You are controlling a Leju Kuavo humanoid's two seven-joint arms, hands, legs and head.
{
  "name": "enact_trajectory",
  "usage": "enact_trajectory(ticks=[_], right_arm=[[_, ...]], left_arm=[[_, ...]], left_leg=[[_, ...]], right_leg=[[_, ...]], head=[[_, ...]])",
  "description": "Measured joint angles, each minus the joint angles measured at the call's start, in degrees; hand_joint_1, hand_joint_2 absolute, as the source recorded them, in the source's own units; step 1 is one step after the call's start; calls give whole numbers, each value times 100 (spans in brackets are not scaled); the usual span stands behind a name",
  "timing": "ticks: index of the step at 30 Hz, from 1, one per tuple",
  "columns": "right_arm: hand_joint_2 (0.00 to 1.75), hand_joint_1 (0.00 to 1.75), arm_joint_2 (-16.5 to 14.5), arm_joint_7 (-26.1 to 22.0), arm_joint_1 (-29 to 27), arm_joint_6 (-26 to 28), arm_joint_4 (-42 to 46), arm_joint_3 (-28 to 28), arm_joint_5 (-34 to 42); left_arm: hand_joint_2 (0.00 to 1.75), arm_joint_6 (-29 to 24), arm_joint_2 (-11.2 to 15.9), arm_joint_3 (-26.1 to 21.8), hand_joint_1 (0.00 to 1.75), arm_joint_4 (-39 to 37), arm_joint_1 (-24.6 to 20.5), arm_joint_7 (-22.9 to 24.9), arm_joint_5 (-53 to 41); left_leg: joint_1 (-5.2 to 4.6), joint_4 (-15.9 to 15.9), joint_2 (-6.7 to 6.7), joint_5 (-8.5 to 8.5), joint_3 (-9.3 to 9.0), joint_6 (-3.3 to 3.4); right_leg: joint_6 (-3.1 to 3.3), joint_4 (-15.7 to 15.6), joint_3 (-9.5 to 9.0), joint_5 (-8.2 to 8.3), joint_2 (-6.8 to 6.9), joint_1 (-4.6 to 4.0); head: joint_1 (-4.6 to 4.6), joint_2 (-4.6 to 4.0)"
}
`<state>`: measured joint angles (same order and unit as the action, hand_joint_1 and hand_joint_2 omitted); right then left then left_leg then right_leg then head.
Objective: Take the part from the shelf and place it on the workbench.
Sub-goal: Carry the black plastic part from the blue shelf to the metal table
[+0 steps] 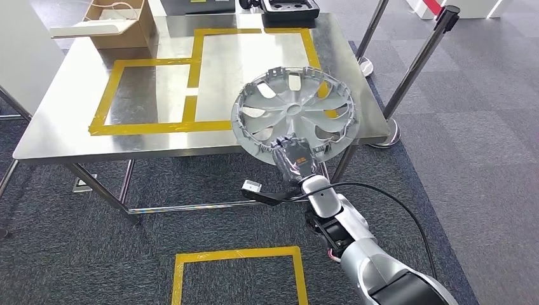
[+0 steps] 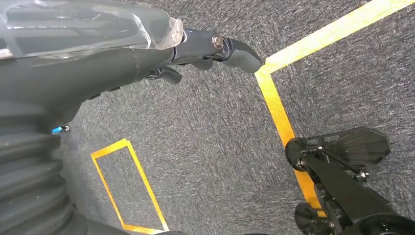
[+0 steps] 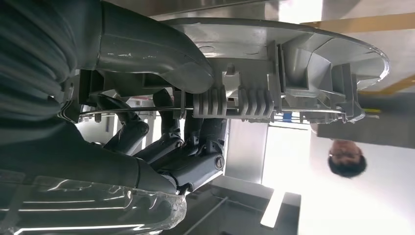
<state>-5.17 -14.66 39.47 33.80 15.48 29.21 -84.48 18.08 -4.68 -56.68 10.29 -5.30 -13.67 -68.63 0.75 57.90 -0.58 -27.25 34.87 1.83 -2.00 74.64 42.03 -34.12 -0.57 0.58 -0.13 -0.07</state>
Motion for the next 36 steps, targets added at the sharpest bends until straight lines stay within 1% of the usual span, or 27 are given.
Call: enact_trajectory(ticks=[1,2,4,5,6,8,10,11,12,14,15,16,17,19,20,21,22,24,26,27,29,30,31,32,33,35,36], right_arm=[[175,175,57,94,-28,21,-8,-23,30],[175,175,120,182,-53,31,-18,-49,54],[175,175,273,329,-84,41,-34,-112,84],[175,175,342,373,-87,51,-38,-142,87],[175,175,408,404,-87,65,-39,-171,84],[175,175,504,446,-87,92,-40,-214,71],[175,175,565,475,-94,105,-40,-262,72],[175,175,581,482,-97,106,-40,-285,71],[175,175,591,483,-104,107,-40,-302,69],[175,175,602,481,-136,111,-40,-324,57],[175,175,606,483,-165,115,-40,-331,48],[175,175,611,500,-199,119,-40,-337,34],[175,175,617,522,-236,123,-40,-338,22],[175,175,629,569,-290,138,-40,-344,13],[175,175,636,579,-298,153,-40,-353,16],[175,175,642,583,-298,168,-40,-366,15],[175,175,648,584,-297,186,-40,-377,8],[175,175,656,555,-295,219,-39,-391,-14],[175,175,641,459,-286,260,-37,-394,-38],[175,175,622,402,-278,289,-35,-393,-56],[175,175,570,331,-270,346,-34,-387,-101],[175,175,540,311,-271,365,-34,-381,-120],[175,175,513,277,-272,379,-34,-375,-134],[175,175,480,216,-272,398,-34,-370,-153],[175,175,446,126,-272,426,-33,-365,-185],[175,175,358,-65,-260,495,-22,-340,-290],[175,175,296,-134,-247,522,-15,-310,-356]], left_arm=[[175,-14,8,-1,0,0,5,9,0],[175,-27,17,-1,0,0,10,17,0],[175,-52,34,-2,0,0,16,26,-1],[175,-60,42,-2,0,1,17,22,-6],[175,-63,55,-3,0,2,18,15,-14],[175,-63,83,-3,0,4,18,0,-42],[175,-59,106,-2,0,10,7,2,-72],[175,-56,113,-1,0,13,0,14,-82],[175,-53,122,-1,0,15,-3,30,-85],[175,-51,132,-1,0,15,5,58,-78],[175,-51,137,-1,0,15,14,63,-73],[175,-54,140,-2,0,15,24,64,-71],[175,-56,146,-2,0,15,30,67,-71],[175,-60,165,-2,0,15,33,81,-80],[175,-61,174,-1,0,15,30,89,-89],[175,-62,179,-1,0,15,27,93,-100],[175,-64,179,0,0,15,26,93,-114],[175,-67,176,-1,0,15,24,90,-134],[175,-68,170,-2,0,16,4,89,-145],[175,-67,168,-2,0,16,-11,91,-149],[175,-66,166,-2,0,17,-34,102,-155],[175,-66,164,-2,0,17,-42,106,-157],[175,-63,161,-2,0,17,-47,111,-160],[175,-56,154,-2,0,17,-51,116,-166],[175,-50,145,-2,0,17,-54,123,-173],[175,-40,127,-2,0,17,-55,138,-186],[175,-40,125,-1,0,17,-57,143,-188]], left_leg=[[-9,0,-13,-16,-25,9],[-17,0,-27,-34,-58,13],[-37,0,-53,-77,-124,3],[-51,4,-58,-96,-136,-11],[-60,4,-54,-109,-138,-29],[-65,-5,-32,-126,-134,-81],[-65,24,-10,-183,-125,-144],[-63,151,-3,-266,-71,-175],[-55,395,2,-397,48,-207],[-27,1137,9,-694,438,-257],[-16,1440,12,-767,624,-274],[-8,1565,18,-738,728,-285],[-1,1467,23,-603,719,-290],[10,734,31,-168,406,-286],[6,361,29,-24,223,-280],[1,108,24,53,93,-263],[-8,-2,19,53,32,-241],[-15,-17,12,32,12,-173],[2,-39,14,29,-15,-95],[13,-49,18,27,-32,-59],[14,-48,26,5,-52,-14],[13,-47,27,-7,-64,-4],[13,-46,20,-21,-81,0],[14,-44,9,-38,-106,-4],[16,-43,-6,-59,-138,-17],[5,-33,-24,-111,-186,-67],[-6,-27,-21,-131,-188,-96]], right_leg=[[14,81,68,55,0,-2],[41,-89,15,215,0,-7],[135,-894,-326,646,13,-35],[173,-1271,-493,785,27,-54],[198,-1516,-603,853,38,-73],[208,-1638,-659,843,32,-93],[229,-1671,-691,848,12,-57],[244,-1692,-715,848,9,-33],[261,-1709,-740,845,8,-12],[283,-1710,-762,824,7,-8],[286,-1710,-773,812,7,-8],[283,-1709,-789,797,7,-7],[273,-1708,-812,779,7,-4],[235,-1707,-872,734,7,2],[210,-1701,-886,713,6,-7],[185,-1699,-890,700,5,-17],[160,-1702,-888,692,3,-25],[108,-1717,-888,680,1,-23],[53,-1576,-829,575,6,-13],[31,-1333,-714,448,9,-10],[6,-533,-319,122,13,-7],[-1,-159,-117,15,13,-6],[-1,42,6,6,14,-5],[7,5,15,112,15,-4],[23,-277,-94,312,16,-3],[62,-1106,-456,721,31,-8],[79,-1405,-589,818,34,-15]], head=[[1,0],[1,0],[1,0],[-1,0],[-4,0],[-8,0],[-13,0],[-25,0],[-37,0],[-56,0],[-53,0],[-54,0],[-54,0],[-54,0],[-55,0],[-56,0],[-56,0],[-54,0],[-38,0],[-30,0],[-15,0],[-16,0],[-15,0],[-14,0],[-13,0],[-5,0],[-3,0]])
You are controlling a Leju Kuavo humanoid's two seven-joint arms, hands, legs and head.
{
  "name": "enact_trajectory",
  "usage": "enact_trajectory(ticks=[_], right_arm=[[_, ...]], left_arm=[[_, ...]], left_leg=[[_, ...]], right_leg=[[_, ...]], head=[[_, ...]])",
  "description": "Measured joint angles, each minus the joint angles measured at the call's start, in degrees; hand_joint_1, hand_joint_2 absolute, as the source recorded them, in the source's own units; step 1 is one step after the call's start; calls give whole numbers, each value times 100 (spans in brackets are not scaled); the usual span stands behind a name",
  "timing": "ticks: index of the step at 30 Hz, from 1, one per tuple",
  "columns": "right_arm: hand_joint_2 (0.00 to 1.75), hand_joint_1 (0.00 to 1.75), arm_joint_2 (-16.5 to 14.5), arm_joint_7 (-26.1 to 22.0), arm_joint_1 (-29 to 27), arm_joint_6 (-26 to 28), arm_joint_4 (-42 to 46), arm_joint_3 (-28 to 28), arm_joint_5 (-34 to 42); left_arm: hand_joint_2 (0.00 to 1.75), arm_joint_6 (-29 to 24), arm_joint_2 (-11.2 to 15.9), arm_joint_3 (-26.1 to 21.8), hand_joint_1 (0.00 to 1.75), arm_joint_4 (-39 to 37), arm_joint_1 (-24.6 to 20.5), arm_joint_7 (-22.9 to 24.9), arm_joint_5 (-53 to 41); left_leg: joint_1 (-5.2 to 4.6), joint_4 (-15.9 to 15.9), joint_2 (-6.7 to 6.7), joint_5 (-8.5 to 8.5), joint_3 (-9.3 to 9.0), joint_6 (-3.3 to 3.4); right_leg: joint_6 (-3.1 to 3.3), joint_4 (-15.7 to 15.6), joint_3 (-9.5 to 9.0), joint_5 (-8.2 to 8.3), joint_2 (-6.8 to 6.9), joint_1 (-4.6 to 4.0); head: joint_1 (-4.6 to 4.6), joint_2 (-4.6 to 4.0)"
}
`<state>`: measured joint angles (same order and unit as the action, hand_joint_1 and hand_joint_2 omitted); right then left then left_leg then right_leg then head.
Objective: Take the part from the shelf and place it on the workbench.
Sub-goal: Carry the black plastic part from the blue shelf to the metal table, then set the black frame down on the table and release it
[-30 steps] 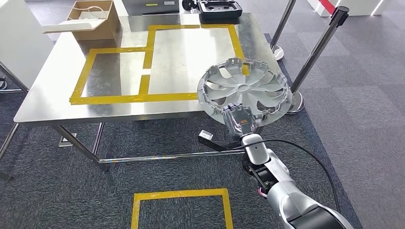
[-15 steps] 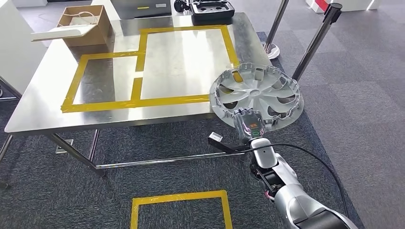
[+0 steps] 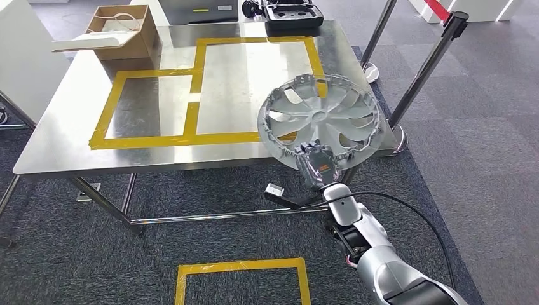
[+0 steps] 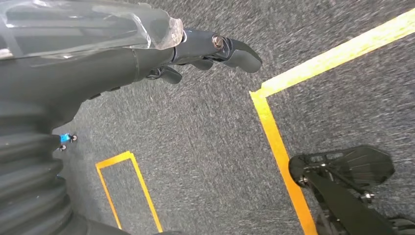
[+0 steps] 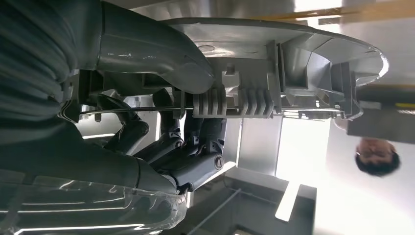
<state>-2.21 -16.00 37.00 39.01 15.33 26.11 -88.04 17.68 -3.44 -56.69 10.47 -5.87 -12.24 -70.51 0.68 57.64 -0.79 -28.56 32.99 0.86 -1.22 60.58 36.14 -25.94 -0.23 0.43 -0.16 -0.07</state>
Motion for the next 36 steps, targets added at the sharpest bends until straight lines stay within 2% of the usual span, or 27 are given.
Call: enact_trajectory(ticks=[1,5,7,9,10,11,12,14,15,16,17,20,21,22,24,25,26,27,29,30,31,32,35,36], right_arm=[[175,175,-71,-43,13,16,10,47,-54],[175,175,-261,-80,30,16,35,264,-124],[175,175,-297,-74,36,13,42,316,-125],[175,175,-312,-69,38,3,44,359,-126],[175,175,-314,-64,34,-9,41,382,-126],[175,175,-314,-54,28,-26,38,403,-127],[175,175,-313,-41,23,-44,36,423,-127],[175,175,-311,-15,20,-70,34,448,-128],[175,175,-310,-8,25,-74,34,457,-128],[175,175,-308,-3,31,-74,34,461,-129],[175,175,-305,-1,36,-75,34,467,-129],[175,175,-296,2,35,-76,32,489,-128],[175,175,-292,6,36,-77,32,498,-127],[175,175,-287,14,35,-78,32,507,-125],[175,175,-275,33,30,-81,28,528,-123],[175,175,-264,40,23,-89,25,537,-123],[175,175,-252,46,14,-102,21,545,-123],[175,175,-239,54,7,-122,19,550,-123],[175,175,-221,72,4,-168,16,561,-124],[175,175,-216,79,10,-184,15,568,-126],[175,175,-213,84,18,-194,14,577,-127],[175,175,-209,89,25,-201,12,585,-127],[175,175,-193,103,33,-245,10,595,-127],[175,175,-190,107,35,-261,10,595,-127]], left_arm=[[175,0,1,0,0,0,-4,2,-1],[175,0,-2,2,0,0,-25,-2,-4],[175,0,6,2,0,0,-25,-4,-4],[175,0,15,1,0,0,-17,-4,-4],[175,0,17,1,0,0,-13,-4,-4],[175,0,17,1,0,0,-11,-5,-4],[175,0,21,1,0,0,-11,-6,-3],[175,0,32,2,0,0,-14,-10,-2],[175,0,36,2,0,0,-17,-12,-2],[175,0,38,2,0,0,-19,-15,0],[175,0,38,2,0,0,-19,-17,2],[175,0,36,1,0,0,-13,-22,7],[175,0,36,1,0,0,-17,-25,7],[175,0,37,1,0,0,-19,-27,9],[175,-1,42,1,0,0,-17,-30,13],[175,-1,43,1,0,0,-13,-30,17],[175,-2,44,1,0,0,-8,-31,20],[175,-4,44,1,0,0,-5,-34,23],[175,-6,42,0,0,-1,-2,-45,26],[175,-7,40,0,0,-1,-2,-51,26],[175,-8,40,1,0,-1,-2,-55,26],[175,-9,40,1,0,-2,1,-57,26],[175,-11,40,1,0,-2,7,-61,26],[175,-11,39,2,0,-2,5,-63,26]], left_leg=[[-11,2,9,-13,5,-28],[-6,67,27,-102,33,-137],[2,573,38,-362,291,-182],[6,1364,45,-645,720,-205],[6,1607,46,-672,877,-209],[7,1629,47,-583,930,-209],[9,1425,48,-396,868,-206],[7,654,48,30,530,-197],[2,334,45,140,372,-184],[-4,143,42,176,275,-167],[-13,80,38,147,235,-145],[5,38,37,138,201,-42],[17,26,38,135,183,-2],[26,17,40,127,164,31],[23,18,40,100,143,77],[21,19,36,87,129,86],[19,19,28,71,109,89],[18,20,19,51,81,85],[14,19,5,3,13,58],[3,24,2,-23,-8,34],[-6,24,3,-41,-15,10],[-12,21,5,-54,-14,-17],[-6,34,19,-106,-2,-108],[-3,146,24,-176,51,-137]], right_leg=[[14,-156,-66,21,-2,-10],[120,-223,-121,-43,-13,-2],[176,-234,-159,-61,1,17],[209,-233,-177,-83,6,15],[215,-232,-192,-96,4,14],[215,-231,-213,-111,-1,15],[209,-231,-244,-131,-7,16],[171,-229,-308,-180,-21,11],[146,-223,-319,-202,-29,1],[120,-222,-321,-214,-36,-11],[95,-228,-317,-219,-41,-21],[13,-199,-302,-273,-43,-11],[-15,-42,-230,-361,-40,-8],[-40,250,-88,-498,-36,-4],[-66,1079,347,-795,-33,-1],[-68,1394,536,-862,-33,-1],[-61,1505,631,-821,-33,-2],[-42,1358,601,-663,-32,-2],[25,572,288,-208,-27,-12],[53,181,110,-55,-21,-22],[71,-70,-9,13,-16,-33],[82,-180,-64,8,-14,-46],[132,-240,-111,-21,-24,-31],[157,-258,-133,-25,-25,-14]], head=[[-2,0],[-19,0],[-40,0],[-53,0],[-54,0],[-53,0],[-54,0],[-54,0],[-57,0],[-53,0],[-52,0],[-39,0],[-28,0],[-21,0],[-9,0],[-9,0],[-8,0],[-8,0],[-5,0],[-7,0],[-8,0],[-10,0],[-14,0],[-23,0]])
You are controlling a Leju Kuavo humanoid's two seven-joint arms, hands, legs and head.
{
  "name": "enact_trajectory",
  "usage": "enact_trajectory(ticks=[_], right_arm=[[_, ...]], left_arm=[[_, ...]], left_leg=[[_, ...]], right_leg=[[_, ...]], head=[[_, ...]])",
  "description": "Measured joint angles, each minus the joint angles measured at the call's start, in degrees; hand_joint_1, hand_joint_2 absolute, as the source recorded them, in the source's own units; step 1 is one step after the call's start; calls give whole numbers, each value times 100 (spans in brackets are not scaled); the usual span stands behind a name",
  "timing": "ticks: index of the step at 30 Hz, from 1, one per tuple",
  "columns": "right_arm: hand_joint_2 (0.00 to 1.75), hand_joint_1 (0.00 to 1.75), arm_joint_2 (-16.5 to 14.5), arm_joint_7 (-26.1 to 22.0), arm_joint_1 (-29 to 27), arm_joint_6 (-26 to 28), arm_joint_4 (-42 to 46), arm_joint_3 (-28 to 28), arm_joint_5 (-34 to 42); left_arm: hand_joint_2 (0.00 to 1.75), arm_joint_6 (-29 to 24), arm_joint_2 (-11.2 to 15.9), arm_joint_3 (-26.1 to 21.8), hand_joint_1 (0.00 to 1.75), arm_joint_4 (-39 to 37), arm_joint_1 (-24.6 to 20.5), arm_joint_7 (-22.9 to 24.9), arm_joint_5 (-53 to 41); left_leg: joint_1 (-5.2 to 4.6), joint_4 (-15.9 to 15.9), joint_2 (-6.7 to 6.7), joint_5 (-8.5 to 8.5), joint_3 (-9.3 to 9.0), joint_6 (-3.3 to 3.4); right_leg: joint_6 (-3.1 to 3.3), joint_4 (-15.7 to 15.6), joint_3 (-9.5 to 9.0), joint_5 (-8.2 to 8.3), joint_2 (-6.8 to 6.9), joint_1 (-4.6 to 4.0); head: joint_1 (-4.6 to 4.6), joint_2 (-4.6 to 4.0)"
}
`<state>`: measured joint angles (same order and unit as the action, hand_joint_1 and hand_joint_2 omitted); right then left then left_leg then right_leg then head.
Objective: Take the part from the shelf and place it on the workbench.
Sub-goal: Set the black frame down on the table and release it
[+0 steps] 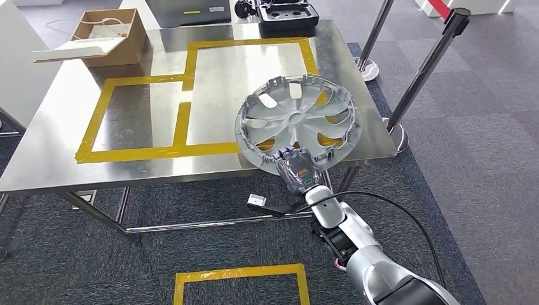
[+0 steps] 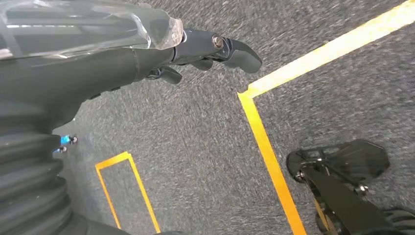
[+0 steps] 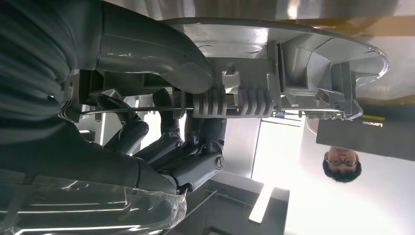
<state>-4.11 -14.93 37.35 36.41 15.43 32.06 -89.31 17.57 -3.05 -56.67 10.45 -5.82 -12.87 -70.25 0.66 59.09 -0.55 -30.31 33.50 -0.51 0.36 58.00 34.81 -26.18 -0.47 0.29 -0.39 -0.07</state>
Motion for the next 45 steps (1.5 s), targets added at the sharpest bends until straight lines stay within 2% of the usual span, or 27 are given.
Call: enact_trajectory(ticks=[1,3,4,5,6,7,9,10,15,16,18,20,21,22,24,25,26,29,31,34,35,36,37,39,40,41,45], right_arm=[[175,175,-1,3,3,-11,-1,1,0],[175,175,-1,5,6,-19,-4,3,0],[175,175,-1,-1,3,-21,-9,5,1],[175,175,-1,-9,-1,-23,-14,9,2],[175,175,-1,-18,-5,-24,-20,13,3],[175,175,-1,-29,-6,-25,-24,17,5],[175,175,-1,-45,7,-26,-26,23,8],[175,175,-2,-53,20,-28,-26,27,9],[175,175,-15,-82,54,-47,-28,58,8],[175,175,-21,-90,60,-50,-28,68,7],[175,175,-31,-107,66,-62,-30,93,4],[175,175,-34,-119,63,-86,-34,120,1],[175,175,-35,-122,60,-97,-36,131,1],[175,175,-35,-124,61,-105,-37,140,4],[175,175,-37,-136,72,-106,-37,153,10],[175,175,-43,-146,86,-104,-37,160,13],[175,175,-52,-155,99,-102,-37,166,13],[175,175,-80,-162,117,-100,-37,181,13],[175,175,-100,-161,125,-101,-34,184,11],[175,175,-138,-161,132,-103,-34,191,9],[175,175,-143,-161,127,-103,-35,195,9],[175,175,-144,-161,120,-104,-36,197,9],[175,175,-145,-161,113,-104,-37,200,9],[175,175,-152,-160,112,-105,-36,204,8],[175,175,-158,-155,120,-106,-36,206,8],[175,175,-165,-151,128,-106,-35,208,7],[175,175,-176,-144,133,-107,-36,225,17]], left_arm=[[175,0,4,1,0,0,-2,-2,0],[175,0,13,1,0,0,3,-4,0],[175,1,18,0,0,0,8,-3,0],[175,2,19,-1,0,0,12,-3,0],[175,4,20,-1,0,0,15,-2,0],[175,7,23,-1,0,0,15,-2,0],[175,9,26,-1,0,0,13,-2,5],[175,10,25,-1,0,0,12,-3,13],[175,10,19,-4,0,0,41,-35,55],[175,9,20,-4,0,0,43,-41,65],[175,9,25,-6,0,0,54,-52,74],[175,9,27,-7,0,0,75,-61,77],[175,9,25,-8,0,0,85,-67,78],[175,9,22,-8,0,0,91,-70,79],[175,9,9,-9,0,-1,93,-76,81],[175,9,3,-9,0,-1,92,-76,81],[175,8,-1,-9,0,-2,92,-76,81],[175,6,-8,-9,0,-2,93,-76,83],[175,2,-10,-9,0,-2,88,-76,83],[175,-4,6,-9,0,-2,91,-76,83],[175,-4,10,-9,0,-2,95,-76,83],[175,-5,11,-9,0,-2,98,-76,83],[175,-5,14,-9,0,-2,99,-76,83],[175,-7,19,-9,0,-1,96,-76,83],[175,-7,20,-9,0,-1,92,-76,83],[175,-7,19,-9,0,-2,90,-76,84],[175,-1,14,-10,0,-2,91,-49,84]], left_leg=[[4,226,6,-116,115,-25],[10,970,15,-408,517,-60],[12,1301,18,-490,720,-70],[13,1465,21,-469,849,-75],[16,1400,23,-335,867,-76],[19,1108,25,-110,766,-75],[24,337,25,285,427,-69],[21,79,18,367,300,-51],[27,-88,-5,306,194,123],[37,-95,-6,298,177,159],[35,-96,-6,269,147,209],[25,-94,-11,228,98,230],[20,-94,-19,201,60,231],[16,-94,-28,170,13,225],[3,-94,-42,105,-72,196],[-3,-92,-43,79,-91,173],[-5,-95,-40,64,-95,148],[1,-122,-23,36,-97,56],[0,81,-6,-92,0,-2],[14,1135,10,-492,591,-70],[19,1398,12,-528,768,-83],[25,1448,16,-447,844,-90],[34,1270,20,-263,803,-93],[50,514,25,182,487,-93],[51,185,21,305,329,-83],[46,-18,17,352,226,-67],[44,-114,7,306,152,74]], right_leg=[[23,-14,-24,-6,1,17],[56,-14,-51,-34,1,17],[63,-14,-68,-50,1,16],[64,-13,-91,-70,0,17],[57,-13,-122,-93,-2,18],[45,-12,-161,-120,-4,21],[-3,-6,-220,-180,-10,9],[-29,-3,-227,-201,-15,-4],[-160,105,-175,-320,-14,-7],[-184,334,-60,-432,-8,-2],[-211,1101,346,-728,0,4],[-210,1690,706,-831,0,5],[-194,1678,746,-719,0,5],[-166,1429,672,-508,1,3],[-95,637,347,-62,9,-13],[-73,320,206,42,13,-27],[-60,150,126,65,13,-42],[-26,47,68,11,-4,-45],[20,-9,12,8,-5,-8],[73,-26,-49,-31,-4,10],[77,-25,-70,-49,-4,10],[73,-24,-97,-71,-5,11],[62,-22,-131,-95,-5,13],[21,-18,-205,-154,-9,13],[-7,-8,-221,-182,-14,5],[-36,-6,-227,-199,-19,-5],[-152,16,-207,-261,-18,-1]], head=[[-8,0],[-21,0],[-18,0],[-20,0],[-20,0],[-20,0],[-21,0],[-21,0],[-2,0],[6,0],[20,0],[22,0],[23,0],[22,0],[21,0],[21,0],[17,0],[18,0],[6,0],[-17,0],[-16,0],[-16,0],[-16,0],[-18,0],[-20,0],[-19,0],[-6,0]])
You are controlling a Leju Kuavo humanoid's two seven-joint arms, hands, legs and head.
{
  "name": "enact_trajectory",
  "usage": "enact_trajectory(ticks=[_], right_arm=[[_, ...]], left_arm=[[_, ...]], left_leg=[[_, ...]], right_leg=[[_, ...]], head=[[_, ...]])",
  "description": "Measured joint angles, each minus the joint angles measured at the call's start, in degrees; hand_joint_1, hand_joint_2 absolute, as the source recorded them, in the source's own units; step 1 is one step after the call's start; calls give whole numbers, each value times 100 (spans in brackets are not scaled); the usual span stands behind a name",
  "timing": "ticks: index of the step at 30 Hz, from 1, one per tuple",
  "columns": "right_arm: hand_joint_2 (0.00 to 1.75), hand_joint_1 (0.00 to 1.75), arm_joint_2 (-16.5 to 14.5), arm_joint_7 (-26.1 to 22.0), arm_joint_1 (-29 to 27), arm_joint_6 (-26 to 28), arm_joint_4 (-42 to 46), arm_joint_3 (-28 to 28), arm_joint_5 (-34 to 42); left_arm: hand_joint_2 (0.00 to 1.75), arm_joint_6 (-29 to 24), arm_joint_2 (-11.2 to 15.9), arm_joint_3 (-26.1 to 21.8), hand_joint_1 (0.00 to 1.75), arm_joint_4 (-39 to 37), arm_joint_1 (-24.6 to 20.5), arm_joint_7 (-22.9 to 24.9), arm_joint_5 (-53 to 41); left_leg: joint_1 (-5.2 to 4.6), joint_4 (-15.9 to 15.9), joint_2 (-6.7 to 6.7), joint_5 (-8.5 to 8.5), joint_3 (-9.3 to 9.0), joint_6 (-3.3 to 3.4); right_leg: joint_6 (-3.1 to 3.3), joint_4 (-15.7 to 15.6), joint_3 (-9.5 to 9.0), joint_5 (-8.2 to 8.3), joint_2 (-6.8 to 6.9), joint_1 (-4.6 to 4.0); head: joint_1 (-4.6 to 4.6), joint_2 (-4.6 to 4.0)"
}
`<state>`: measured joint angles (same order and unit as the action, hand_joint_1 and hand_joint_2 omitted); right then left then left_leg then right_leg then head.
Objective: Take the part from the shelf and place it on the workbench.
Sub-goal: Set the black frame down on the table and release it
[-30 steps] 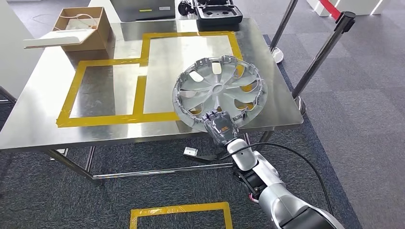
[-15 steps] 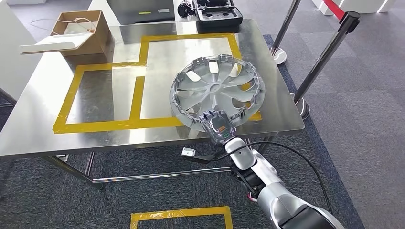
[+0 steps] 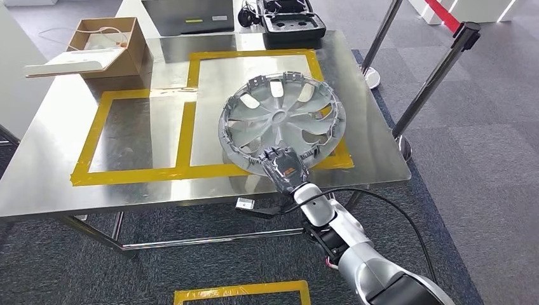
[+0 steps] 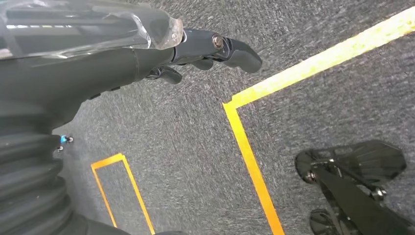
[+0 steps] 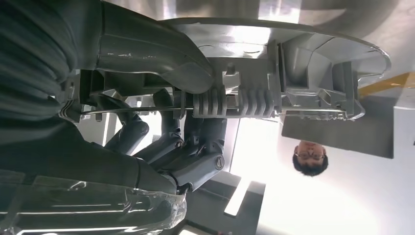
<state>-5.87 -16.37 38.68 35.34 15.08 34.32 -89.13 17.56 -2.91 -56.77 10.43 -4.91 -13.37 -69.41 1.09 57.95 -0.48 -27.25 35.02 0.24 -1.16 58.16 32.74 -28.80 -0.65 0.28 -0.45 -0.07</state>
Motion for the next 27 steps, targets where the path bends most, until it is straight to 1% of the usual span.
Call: enact_trajectory(ticks=[1,2,3,4,5,6,7,8,9,10,11,12,13,15,16,17,18,19,20,21,22,23,24,25,26,27], right_arm=[[175,175,-1,0,-1,1,0,7,6],[175,175,-1,0,-3,1,0,15,12],[175,175,-1,0,-8,2,-1,21,18],[175,175,1,0,-17,2,-2,27,22],[175,175,3,0,-32,2,-4,32,26],[175,175,6,0,-50,2,-8,38,29],[175,175,9,1,-65,2,-14,43,34],[175,175,11,1,-77,4,-20,49,38],[175,175,12,2,-81,5,-24,54,42],[175,175,13,4,-80,6,-28,60,45],[175,175,11,5,-76,9,-29,65,46],[175,175,11,9,-74,11,-30,68,48],[175,175,13,15,-75,14,-31,71,52],[175,175,19,34,-87,19,-31,69,68],[175,175,21,44,-92,20,-31,67,76],[175,175,20,54,-94,22,-30,66,81],[175,175,19,60,-97,23,-30,65,81],[175,175,18,64,-102,25,-31,65,82],[175,175,17,66,-114,26,-31,66,81],[175,175,18,66,-133,26,-32,66,81],[175,175,19,66,-155,26,-33,66,81],[175,175,18,66,-174,26,-34,66,81],[175,175,17,66,-187,26,-34,67,81],[175,175,16,68,-187,27,-33,67,82],[175,175,16,71,-181,27,-33,67,83],[175,175,17,76,-175,28,-32,66,84]], left_arm=[[175,2,-1,-1,0,0,-2,8,0],[175,3,-1,-2,0,0,-4,16,-1],[175,3,0,-2,0,0,-4,20,-1],[175,4,1,-4,0,0,-3,25,-1],[175,4,2,-7,0,0,-1,28,-1],[175,4,2,-10,0,0,0,30,-1],[175,4,1,-14,0,0,0,31,-2],[175,3,-1,-17,0,0,0,32,-5],[175,4,-3,-19,0,0,0,32,-8],[175,5,-5,-21,0,0,-1,32,-11],[175,7,-7,-22,0,0,-2,32,-14],[175,9,-8,-24,0,0,0,31,-17],[175,10,-9,-26,0,0,1,29,-21],[175,9,-12,-27,0,0,0,23,-33],[175,6,-12,-27,0,0,-3,19,-37],[175,2,-8,-28,0,1,-7,16,-39],[175,-2,-3,-29,0,1,-7,13,-40],[175,-6,4,-30,0,1,-5,12,-40],[175,-8,8,-31,0,1,0,12,-40],[175,-8,9,-32,0,1,5,12,-40],[175,-8,9,-32,0,0,7,12,-40],[175,-8,10,-32,0,1,7,12,-40],[175,-8,14,-32,0,1,6,12,-40],[175,-8,16,-32,0,1,3,12,-40],[175,-8,19,-32,0,1,0,12,-40],[175,-8,19,-32,0,1,0,13,-42]], left_leg=[[9,-12,0,-6,-19,39],[16,-21,1,-17,-40,73],[13,-20,2,-33,-56,99],[9,-19,2,-50,-72,117],[5,-18,-1,-69,-93,127],[2,-16,-7,-91,-120,130],[1,-16,-15,-117,-155,125],[1,-15,-22,-146,-198,115],[1,-17,-26,-176,-237,98],[-8,-14,-29,-205,-263,74],[-15,-15,-29,-226,-272,46],[-20,-19,-26,-239,-271,17],[-23,-26,-22,-245,-269,-14],[-15,-28,-12,-278,-273,-76],[-13,64,-6,-339,-230,-106],[-10,270,1,-445,-124,-129],[-6,603,8,-588,58,-144],[-4,1008,12,-737,289,-154],[-2,1368,13,-832,510,-160],[-1,1567,14,-823,662,-162],[0,1538,15,-696,702,-161],[1,1278,16,-471,624,-156],[2,876,17,-212,471,-147],[-4,499,17,-38,296,-139],[-10,218,15,60,162,-124],[-17,73,12,77,90,-105]], right_leg=[[-28,147,68,-82,6,5],[-50,419,203,-209,13,10],[-64,804,395,-361,16,12],[-73,1226,627,-499,17,14],[-76,1550,825,-564,17,14],[-70,1685,936,-524,17,13],[-54,1582,935,-374,18,13],[-29,1258,821,-143,19,12],[1,837,654,83,24,9],[24,462,488,238,29,0],[43,205,371,311,33,-11],[57,83,313,311,33,-25],[70,58,295,283,27,-38],[111,22,270,270,15,-22],[137,0,245,265,14,-7],[160,-19,217,259,14,10],[182,-25,198,248,14,15],[203,-25,185,233,14,15],[213,-24,169,218,13,14],[218,-24,144,198,12,13],[215,-23,111,175,10,13],[205,-23,69,147,7,14],[189,-23,29,117,5,15],[163,-17,3,87,1,0],[138,-13,-8,64,-4,-14],[113,-12,-9,49,-9,-26]], head=[[11,0],[21,0],[32,0],[34,0],[34,0],[35,0],[35,0],[36,0],[37,0],[33,0],[32,0],[27,0],[24,0],[23,0],[16,0],[8,0],[2,0],[-5,0],[-4,0],[-4,0],[-4,0],[-4,0],[-6,0],[-10,0],[-11,0],[-9,0]])
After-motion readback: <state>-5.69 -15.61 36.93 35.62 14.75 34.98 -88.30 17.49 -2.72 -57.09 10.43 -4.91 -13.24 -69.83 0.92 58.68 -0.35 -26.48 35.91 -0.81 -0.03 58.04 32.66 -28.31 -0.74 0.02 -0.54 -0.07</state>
